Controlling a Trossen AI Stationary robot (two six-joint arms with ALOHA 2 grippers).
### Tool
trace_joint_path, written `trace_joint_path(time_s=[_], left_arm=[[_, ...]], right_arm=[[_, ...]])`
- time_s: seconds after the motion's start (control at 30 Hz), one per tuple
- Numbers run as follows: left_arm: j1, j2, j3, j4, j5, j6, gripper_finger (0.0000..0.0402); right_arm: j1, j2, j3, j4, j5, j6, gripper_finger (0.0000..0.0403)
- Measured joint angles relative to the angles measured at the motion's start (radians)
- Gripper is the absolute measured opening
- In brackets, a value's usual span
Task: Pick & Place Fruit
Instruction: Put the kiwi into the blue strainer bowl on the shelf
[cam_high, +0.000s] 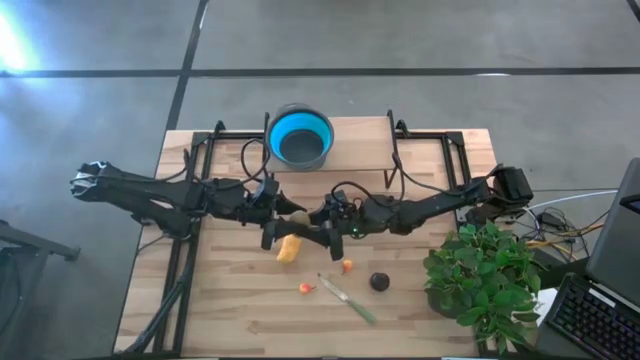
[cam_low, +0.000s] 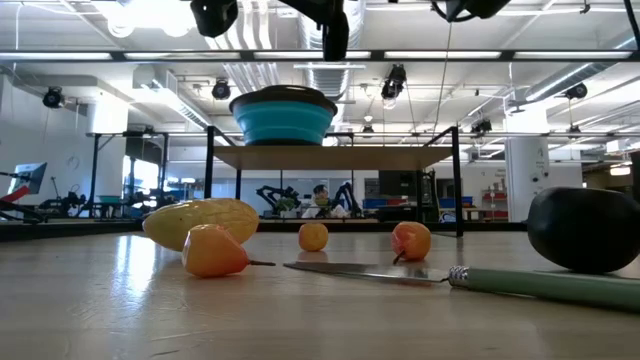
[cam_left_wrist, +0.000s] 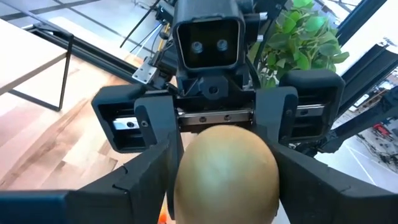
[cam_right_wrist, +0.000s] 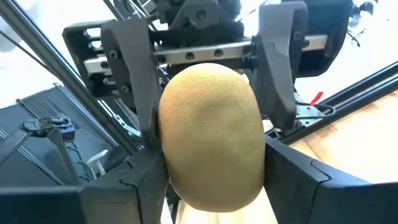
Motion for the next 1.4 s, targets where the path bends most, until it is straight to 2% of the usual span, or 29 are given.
trace_joint_path(time_s=[0.4, 0.7, 0.93, 1.17, 1.3, 1.4], left_arm=[[-0.001, 0.003, 0.0, -0.016, 0.008, 0.004, 0.0212], [-0.001, 0.003, 0.0, -0.018, 0.004, 0.021, 0.0204], [0.0, 0.003, 0.0, -0.021, -0.002, 0.025, 0.0203], [0.0, 0.004, -0.001, -0.028, -0.003, 0.056, 0.0202], [0.001, 0.001, -0.001, -0.027, -0.005, 0.08, 0.0202], [0.004, -0.007, -0.001, -0.042, -0.005, 0.096, 0.0202]], right_arm=[[0.0, -0.001, 0.019, -0.064, -0.004, -0.013, 0.0213], [-0.002, -0.001, 0.019, -0.067, -0.018, -0.034, 0.0219], [-0.003, -0.001, 0.019, -0.068, -0.02, -0.035, 0.0264], [-0.003, -0.002, 0.02, -0.078, -0.027, -0.001, 0.0326], [-0.006, -0.017, 0.021, -0.131, -0.03, 0.014, 0.0359], [-0.008, -0.039, 0.021, -0.174, -0.029, 0.008, 0.0369]])
